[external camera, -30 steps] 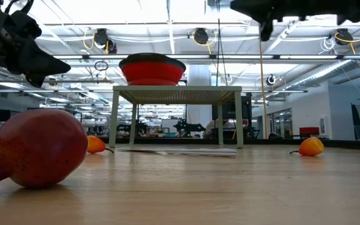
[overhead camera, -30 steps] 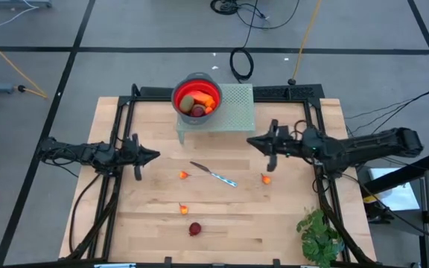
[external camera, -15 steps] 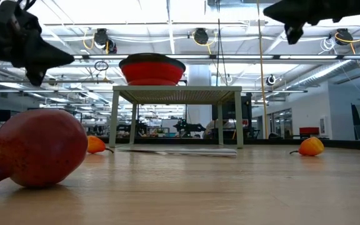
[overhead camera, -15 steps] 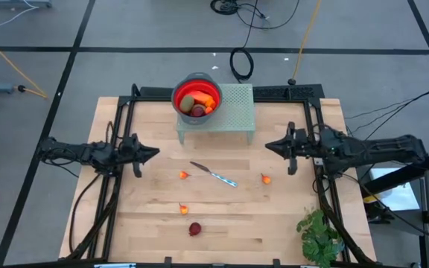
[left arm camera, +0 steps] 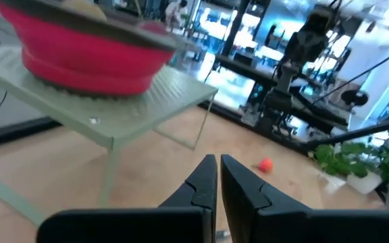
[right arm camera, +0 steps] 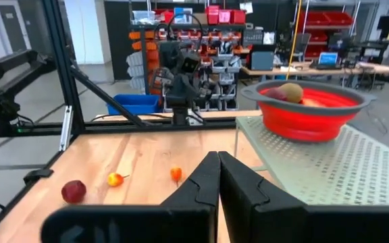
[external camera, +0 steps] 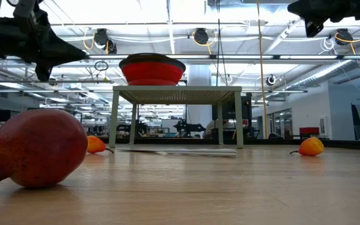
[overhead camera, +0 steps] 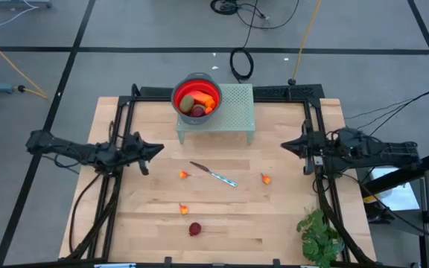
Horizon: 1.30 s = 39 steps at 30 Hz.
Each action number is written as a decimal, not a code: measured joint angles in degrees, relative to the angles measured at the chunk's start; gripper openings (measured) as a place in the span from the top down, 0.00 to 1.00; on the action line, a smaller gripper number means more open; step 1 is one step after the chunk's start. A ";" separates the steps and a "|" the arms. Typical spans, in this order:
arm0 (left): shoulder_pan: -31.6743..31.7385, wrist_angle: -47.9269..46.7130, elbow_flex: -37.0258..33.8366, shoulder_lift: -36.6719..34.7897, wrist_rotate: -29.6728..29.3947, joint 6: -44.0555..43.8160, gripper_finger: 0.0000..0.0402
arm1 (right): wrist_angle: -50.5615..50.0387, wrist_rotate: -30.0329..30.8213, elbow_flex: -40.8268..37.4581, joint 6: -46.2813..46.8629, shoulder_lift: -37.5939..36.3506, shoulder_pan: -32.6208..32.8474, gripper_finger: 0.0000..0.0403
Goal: Pick & Place Fruit
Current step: Put the peach into the red strainer bowl
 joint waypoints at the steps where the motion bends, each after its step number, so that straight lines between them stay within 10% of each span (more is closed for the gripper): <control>1: -0.33 0.12 0.55 1.91 -0.14 -1.06 0.97 | -0.29 0.00 0.00 -0.41 -0.74 0.00 1.00; 24: -9.51 -26.61 36.87 44.08 4.27 -19.83 0.99 | -11.57 -0.02 0.04 0.23 -10.70 -0.02 1.00; 39: -9.79 -27.82 46.13 60.10 13.68 -30.82 1.00 | -11.17 -0.20 -4.19 0.52 -12.56 -0.03 1.00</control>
